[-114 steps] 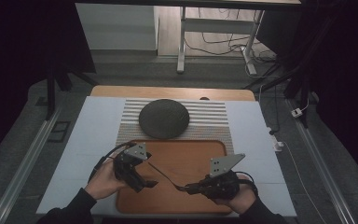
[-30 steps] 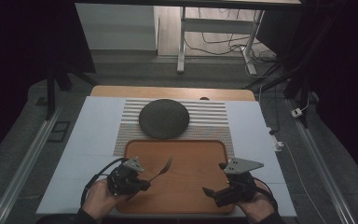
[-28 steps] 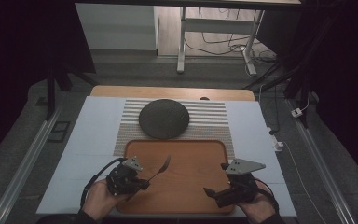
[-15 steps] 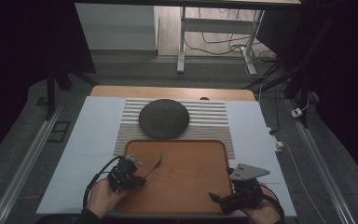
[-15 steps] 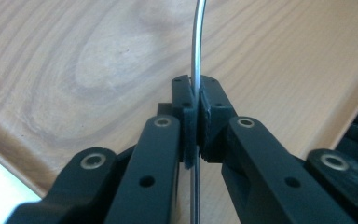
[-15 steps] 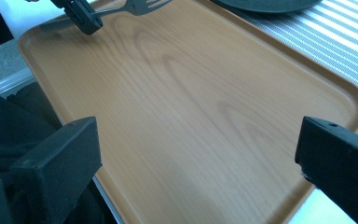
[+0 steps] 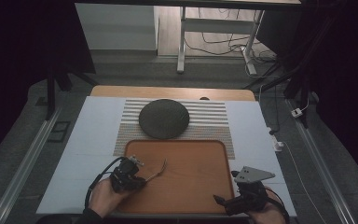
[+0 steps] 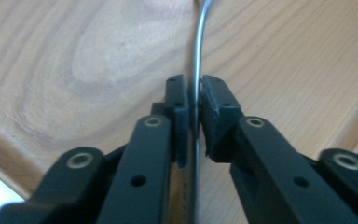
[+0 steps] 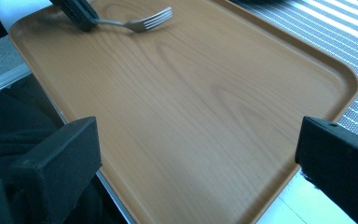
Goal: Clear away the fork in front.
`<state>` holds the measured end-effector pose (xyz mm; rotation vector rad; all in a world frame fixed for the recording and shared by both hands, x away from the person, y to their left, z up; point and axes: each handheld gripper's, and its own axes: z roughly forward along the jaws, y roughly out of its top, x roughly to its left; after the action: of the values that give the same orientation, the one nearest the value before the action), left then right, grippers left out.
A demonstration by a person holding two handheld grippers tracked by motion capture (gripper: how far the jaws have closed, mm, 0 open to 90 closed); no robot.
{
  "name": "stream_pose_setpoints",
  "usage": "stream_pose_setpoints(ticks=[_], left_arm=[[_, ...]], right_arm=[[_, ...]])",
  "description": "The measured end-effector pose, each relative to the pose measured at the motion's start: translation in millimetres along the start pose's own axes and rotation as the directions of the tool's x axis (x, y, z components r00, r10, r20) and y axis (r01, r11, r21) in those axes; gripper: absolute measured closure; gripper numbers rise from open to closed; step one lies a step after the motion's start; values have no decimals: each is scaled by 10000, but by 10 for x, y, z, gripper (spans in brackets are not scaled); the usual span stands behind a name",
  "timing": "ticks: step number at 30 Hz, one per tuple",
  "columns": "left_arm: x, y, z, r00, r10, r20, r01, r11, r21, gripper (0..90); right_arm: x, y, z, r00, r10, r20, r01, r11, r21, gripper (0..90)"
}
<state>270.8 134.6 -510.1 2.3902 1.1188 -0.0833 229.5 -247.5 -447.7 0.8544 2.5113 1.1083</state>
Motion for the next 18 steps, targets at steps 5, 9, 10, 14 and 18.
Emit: stream_pose_setpoints(ticks=[5, 9, 10, 14, 18], left_arm=[[29, 23, -133, 9999, -50, 148, 61, 9970, -775, 737], [59, 55, -219, 9989, -73, 461, 130, 9920, -1253, 771], [59, 64, -236, 9986, -40, 525, 111, 9906, -1362, 795], [49, 105, -262, 9942, 121, 1065, 65, 9849, -1730, 858], [-20, 162, -212, 9909, 631, 1191, -425, 9849, -1678, 884]], right_arm=[[-6, -17, -18, 9999, 89, 61, -89, 10000, -30, 4], [-18, -29, -38, 9998, 175, 84, -174, 9998, -87, 4], [-21, -33, -42, 9998, 194, 67, -193, 9998, -101, 4], [-34, -52, -58, 9995, 280, 108, -280, 9996, -67, 4], [-38, -70, -77, 9991, 362, 212, -361, 9993, -65, 4]])
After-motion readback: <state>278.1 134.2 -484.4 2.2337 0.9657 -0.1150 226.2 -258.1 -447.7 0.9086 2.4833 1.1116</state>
